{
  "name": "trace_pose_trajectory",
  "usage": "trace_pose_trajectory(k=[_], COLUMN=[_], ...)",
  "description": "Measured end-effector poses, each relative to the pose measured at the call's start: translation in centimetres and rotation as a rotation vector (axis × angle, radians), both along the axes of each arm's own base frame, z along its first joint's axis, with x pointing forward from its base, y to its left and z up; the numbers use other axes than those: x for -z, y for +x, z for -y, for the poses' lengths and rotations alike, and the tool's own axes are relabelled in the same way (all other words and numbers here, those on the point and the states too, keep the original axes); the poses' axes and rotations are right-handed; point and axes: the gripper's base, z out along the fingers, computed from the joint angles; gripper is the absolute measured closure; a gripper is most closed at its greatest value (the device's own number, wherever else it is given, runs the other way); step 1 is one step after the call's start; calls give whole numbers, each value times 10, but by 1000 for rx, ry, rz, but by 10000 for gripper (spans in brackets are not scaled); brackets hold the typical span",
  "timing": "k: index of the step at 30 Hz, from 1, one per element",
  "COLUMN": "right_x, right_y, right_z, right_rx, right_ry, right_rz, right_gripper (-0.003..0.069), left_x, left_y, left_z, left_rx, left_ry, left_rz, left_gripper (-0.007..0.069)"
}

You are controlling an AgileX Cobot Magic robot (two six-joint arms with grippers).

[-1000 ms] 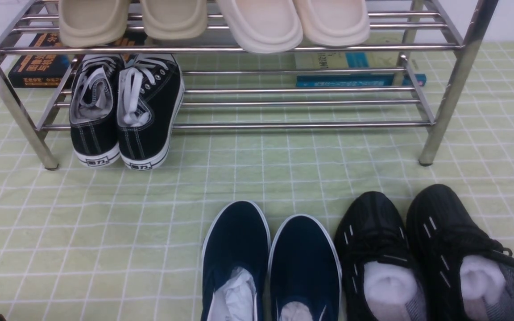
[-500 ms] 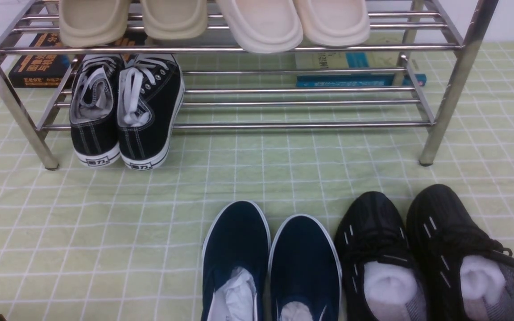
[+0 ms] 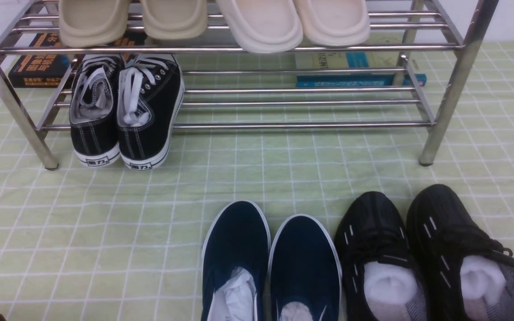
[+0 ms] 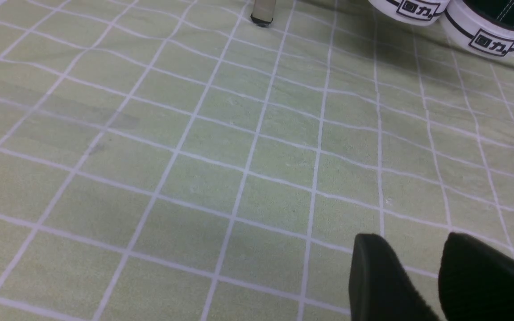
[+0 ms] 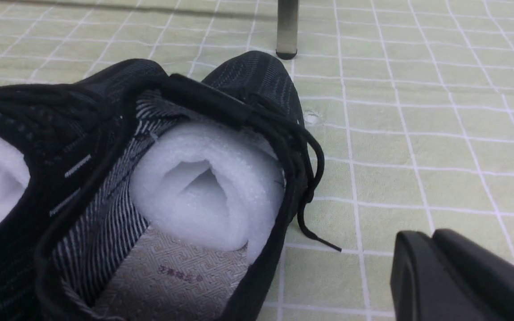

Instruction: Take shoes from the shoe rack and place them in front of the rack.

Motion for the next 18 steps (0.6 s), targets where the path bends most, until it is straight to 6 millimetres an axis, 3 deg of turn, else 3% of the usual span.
trace_pose_trajectory(k=[18], right_x=[0], right_y=[0], right_z=[0], right_rx=[0], right_ry=[-2], right_rz=[2], right_gripper=[585], left_x=[0], left_y=[0], left_z=[0], left_rx=[0], left_ry=[0], left_rz=[0], left_gripper=[383])
